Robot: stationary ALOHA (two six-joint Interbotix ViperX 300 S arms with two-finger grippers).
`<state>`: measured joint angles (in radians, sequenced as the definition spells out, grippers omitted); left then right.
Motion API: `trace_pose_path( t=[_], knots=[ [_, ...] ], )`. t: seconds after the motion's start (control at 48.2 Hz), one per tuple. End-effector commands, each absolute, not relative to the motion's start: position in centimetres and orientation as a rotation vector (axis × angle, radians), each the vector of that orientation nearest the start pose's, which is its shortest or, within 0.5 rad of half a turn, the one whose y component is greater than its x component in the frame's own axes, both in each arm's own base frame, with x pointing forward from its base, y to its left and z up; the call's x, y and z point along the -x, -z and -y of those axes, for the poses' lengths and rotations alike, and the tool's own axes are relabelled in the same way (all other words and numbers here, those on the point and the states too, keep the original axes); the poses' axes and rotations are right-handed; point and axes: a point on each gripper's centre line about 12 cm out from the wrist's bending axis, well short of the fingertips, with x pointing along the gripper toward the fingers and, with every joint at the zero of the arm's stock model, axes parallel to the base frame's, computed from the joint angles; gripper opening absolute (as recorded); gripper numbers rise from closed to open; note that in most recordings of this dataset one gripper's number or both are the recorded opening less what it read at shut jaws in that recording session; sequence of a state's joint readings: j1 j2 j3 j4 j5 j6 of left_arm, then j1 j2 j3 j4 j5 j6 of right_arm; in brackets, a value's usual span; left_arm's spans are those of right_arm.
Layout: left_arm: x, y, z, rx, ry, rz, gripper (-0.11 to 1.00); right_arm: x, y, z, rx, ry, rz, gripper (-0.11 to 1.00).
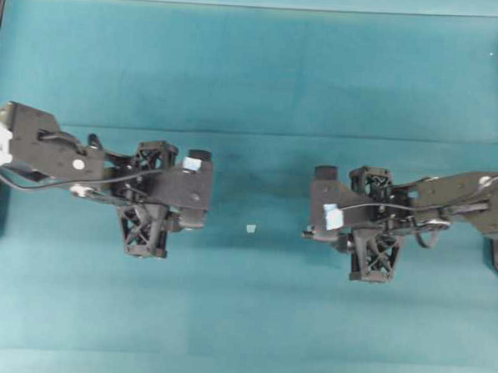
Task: Insert the washer onto the shaft with both hands.
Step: 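Lift the washer and shaft and rotate both grippers to face each other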
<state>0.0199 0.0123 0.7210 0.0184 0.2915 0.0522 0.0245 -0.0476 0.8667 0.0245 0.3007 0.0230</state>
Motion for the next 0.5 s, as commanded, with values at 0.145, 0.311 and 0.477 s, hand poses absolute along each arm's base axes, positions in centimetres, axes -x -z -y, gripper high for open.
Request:
trace_pose_path(
  t=[0.145,0.311,0.477],
  knots=[
    [-35.2,-14.3,-0.6,-0.061,0.012,-0.891,0.36,-30.5,-11.6,-0.9,-0.038,-0.001,-1.036,0.00],
    [-35.1,-14.9,-0.6,-0.054,0.009,-0.818,0.36,-30.8,-11.8,-0.9,-0.037,-0.003,-1.004,0.00],
    [-35.1,-15.2,-0.6,-0.020,-0.006,-0.759,0.36,-31.0,-12.3,-0.9,-0.043,-0.002,-0.915,0.00]
  ],
)
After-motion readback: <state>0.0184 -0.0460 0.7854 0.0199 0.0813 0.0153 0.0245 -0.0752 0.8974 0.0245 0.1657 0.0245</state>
